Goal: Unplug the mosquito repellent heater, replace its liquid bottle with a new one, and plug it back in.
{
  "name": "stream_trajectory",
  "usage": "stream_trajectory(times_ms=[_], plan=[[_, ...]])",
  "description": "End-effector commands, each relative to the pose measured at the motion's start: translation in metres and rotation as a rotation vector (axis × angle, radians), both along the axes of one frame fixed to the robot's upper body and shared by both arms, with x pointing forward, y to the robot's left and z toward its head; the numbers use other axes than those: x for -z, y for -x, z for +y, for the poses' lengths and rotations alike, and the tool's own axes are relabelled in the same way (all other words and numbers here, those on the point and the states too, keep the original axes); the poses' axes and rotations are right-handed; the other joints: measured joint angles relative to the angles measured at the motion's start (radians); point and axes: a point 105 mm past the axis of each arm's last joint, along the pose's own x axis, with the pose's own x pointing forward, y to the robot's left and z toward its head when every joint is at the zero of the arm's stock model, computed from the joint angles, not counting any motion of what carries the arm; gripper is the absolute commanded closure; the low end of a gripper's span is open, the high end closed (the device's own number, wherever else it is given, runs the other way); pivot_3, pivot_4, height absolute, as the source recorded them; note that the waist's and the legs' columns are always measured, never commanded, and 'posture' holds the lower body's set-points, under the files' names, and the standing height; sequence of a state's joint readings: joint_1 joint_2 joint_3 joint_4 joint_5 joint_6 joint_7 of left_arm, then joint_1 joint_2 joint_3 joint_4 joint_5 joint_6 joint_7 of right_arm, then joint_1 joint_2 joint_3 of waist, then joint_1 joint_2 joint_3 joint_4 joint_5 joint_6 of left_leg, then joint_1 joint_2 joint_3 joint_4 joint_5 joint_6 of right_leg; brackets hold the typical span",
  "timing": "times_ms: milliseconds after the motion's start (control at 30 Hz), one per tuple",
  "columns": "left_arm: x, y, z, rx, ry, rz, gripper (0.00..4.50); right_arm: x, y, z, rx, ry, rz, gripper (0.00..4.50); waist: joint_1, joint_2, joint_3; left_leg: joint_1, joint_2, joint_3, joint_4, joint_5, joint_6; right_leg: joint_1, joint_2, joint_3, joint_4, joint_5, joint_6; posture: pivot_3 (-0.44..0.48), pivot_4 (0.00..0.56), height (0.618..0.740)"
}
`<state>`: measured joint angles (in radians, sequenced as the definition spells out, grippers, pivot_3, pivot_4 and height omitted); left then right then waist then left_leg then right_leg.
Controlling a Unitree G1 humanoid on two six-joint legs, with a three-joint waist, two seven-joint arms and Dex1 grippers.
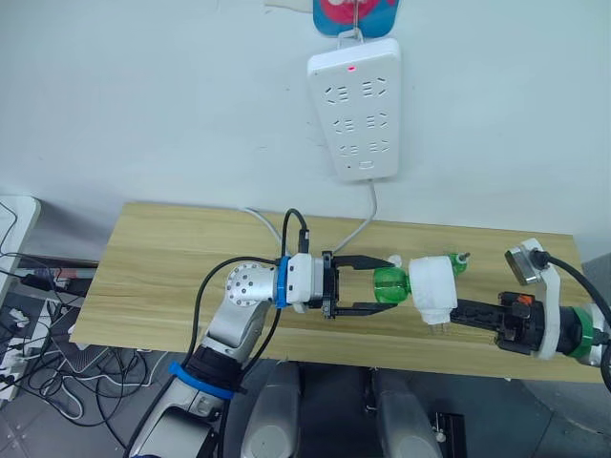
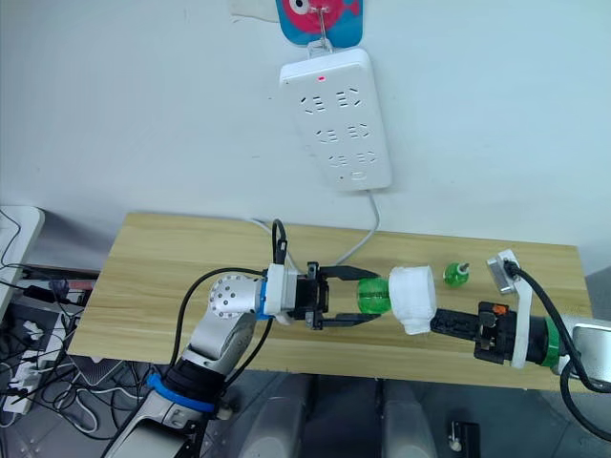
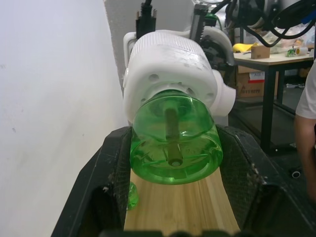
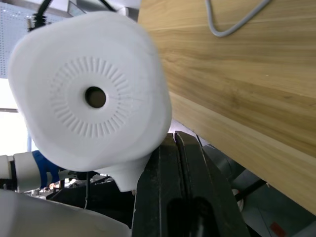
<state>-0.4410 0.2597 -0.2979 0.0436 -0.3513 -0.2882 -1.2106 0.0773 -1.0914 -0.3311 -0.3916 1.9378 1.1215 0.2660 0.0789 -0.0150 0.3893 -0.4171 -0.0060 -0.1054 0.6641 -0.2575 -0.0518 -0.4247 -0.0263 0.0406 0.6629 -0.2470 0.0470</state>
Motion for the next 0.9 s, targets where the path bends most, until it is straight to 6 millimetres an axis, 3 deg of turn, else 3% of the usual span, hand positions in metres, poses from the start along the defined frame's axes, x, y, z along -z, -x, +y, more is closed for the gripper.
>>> stream_trajectory(times_ms=[33,500,900], plan=[[-0.004,0.005,-0.003,0.017,0.013,-0.030,2.27,-0.018,0.012,0.007,-0.069,-0.041,-0.065,4.49,0.000,0.000,0.000,0.000,0.000,0.000,0.000,0.000,0.000,0.000,0.000,0.000,0.000,0.000,0.000,0.173,0.352,0.740],[0.000,0.005,-0.006,0.020,0.007,-0.030,2.27,-0.043,0.029,0.022,-0.260,-0.090,-0.146,4.49,-0.002,0.000,0.000,0.000,0.000,0.000,0.000,0.000,0.000,0.000,0.000,0.000,0.000,0.000,0.000,0.149,0.354,0.740],[0.003,0.008,-0.006,0.033,-0.006,-0.028,2.27,-0.062,0.001,0.023,-0.244,-0.078,-0.221,4.49,-0.003,0.000,0.000,0.000,0.000,0.000,0.000,0.000,0.000,0.000,0.000,0.000,0.000,0.000,0.000,0.144,0.357,0.740]])
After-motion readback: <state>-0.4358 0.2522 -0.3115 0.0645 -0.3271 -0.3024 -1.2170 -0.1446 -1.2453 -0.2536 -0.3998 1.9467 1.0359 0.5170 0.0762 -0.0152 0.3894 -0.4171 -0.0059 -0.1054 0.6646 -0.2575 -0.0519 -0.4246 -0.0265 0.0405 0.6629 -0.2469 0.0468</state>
